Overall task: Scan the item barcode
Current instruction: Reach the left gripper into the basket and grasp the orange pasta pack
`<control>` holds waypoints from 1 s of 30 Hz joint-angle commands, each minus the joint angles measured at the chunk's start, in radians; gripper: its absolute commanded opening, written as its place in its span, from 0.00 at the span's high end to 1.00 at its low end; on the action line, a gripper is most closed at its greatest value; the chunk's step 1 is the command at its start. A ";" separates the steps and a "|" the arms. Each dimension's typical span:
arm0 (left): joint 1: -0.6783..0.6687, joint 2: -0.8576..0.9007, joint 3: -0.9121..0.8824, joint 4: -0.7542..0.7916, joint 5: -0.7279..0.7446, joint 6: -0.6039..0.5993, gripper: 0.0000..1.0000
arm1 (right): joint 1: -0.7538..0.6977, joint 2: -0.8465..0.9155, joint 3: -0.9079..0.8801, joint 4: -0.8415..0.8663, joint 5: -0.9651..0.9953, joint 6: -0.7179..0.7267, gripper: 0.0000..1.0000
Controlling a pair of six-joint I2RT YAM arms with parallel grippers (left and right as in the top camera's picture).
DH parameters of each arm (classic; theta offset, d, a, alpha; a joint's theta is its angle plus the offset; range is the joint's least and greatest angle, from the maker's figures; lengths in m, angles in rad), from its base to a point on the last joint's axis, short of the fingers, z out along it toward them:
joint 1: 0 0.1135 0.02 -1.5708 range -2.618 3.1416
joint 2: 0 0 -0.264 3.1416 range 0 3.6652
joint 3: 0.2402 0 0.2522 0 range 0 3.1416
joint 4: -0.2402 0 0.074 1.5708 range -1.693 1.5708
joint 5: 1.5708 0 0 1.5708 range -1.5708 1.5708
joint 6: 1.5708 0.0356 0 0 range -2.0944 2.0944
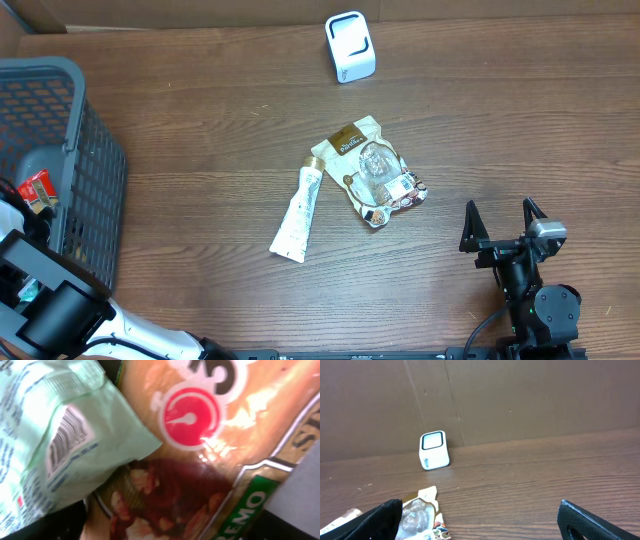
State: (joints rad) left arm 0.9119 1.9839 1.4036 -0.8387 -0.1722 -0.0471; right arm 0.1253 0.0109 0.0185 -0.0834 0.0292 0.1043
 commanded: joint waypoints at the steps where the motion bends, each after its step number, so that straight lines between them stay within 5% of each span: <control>1: 0.004 0.122 -0.062 0.007 -0.028 0.016 0.18 | 0.004 -0.008 -0.011 0.002 -0.005 -0.001 0.00; 4: 0.004 0.122 -0.062 0.007 -0.017 0.017 0.38 | 0.004 -0.008 -0.011 0.002 -0.005 -0.001 0.00; 6: 0.004 0.122 -0.062 -0.002 -0.017 0.011 0.82 | 0.004 -0.008 -0.011 0.002 -0.005 -0.001 0.00; 7: 0.004 0.122 -0.062 -0.006 -0.017 -0.010 0.96 | 0.004 -0.008 -0.011 0.002 -0.005 -0.001 0.00; 14: -0.023 0.112 0.006 -0.118 0.061 -0.033 0.96 | 0.004 -0.008 -0.011 0.002 -0.005 -0.001 0.00; 23: -0.106 0.023 0.396 -0.316 0.079 0.003 0.96 | 0.004 -0.008 -0.011 0.002 -0.005 -0.001 0.00; 30: -0.162 -0.107 0.572 -0.326 0.148 0.011 0.96 | 0.004 -0.008 -0.011 0.002 -0.005 -0.001 0.00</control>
State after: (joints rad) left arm 0.7757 2.0293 1.8637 -1.1706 -0.0807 -0.0296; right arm 0.1253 0.0109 0.0185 -0.0837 0.0292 0.1040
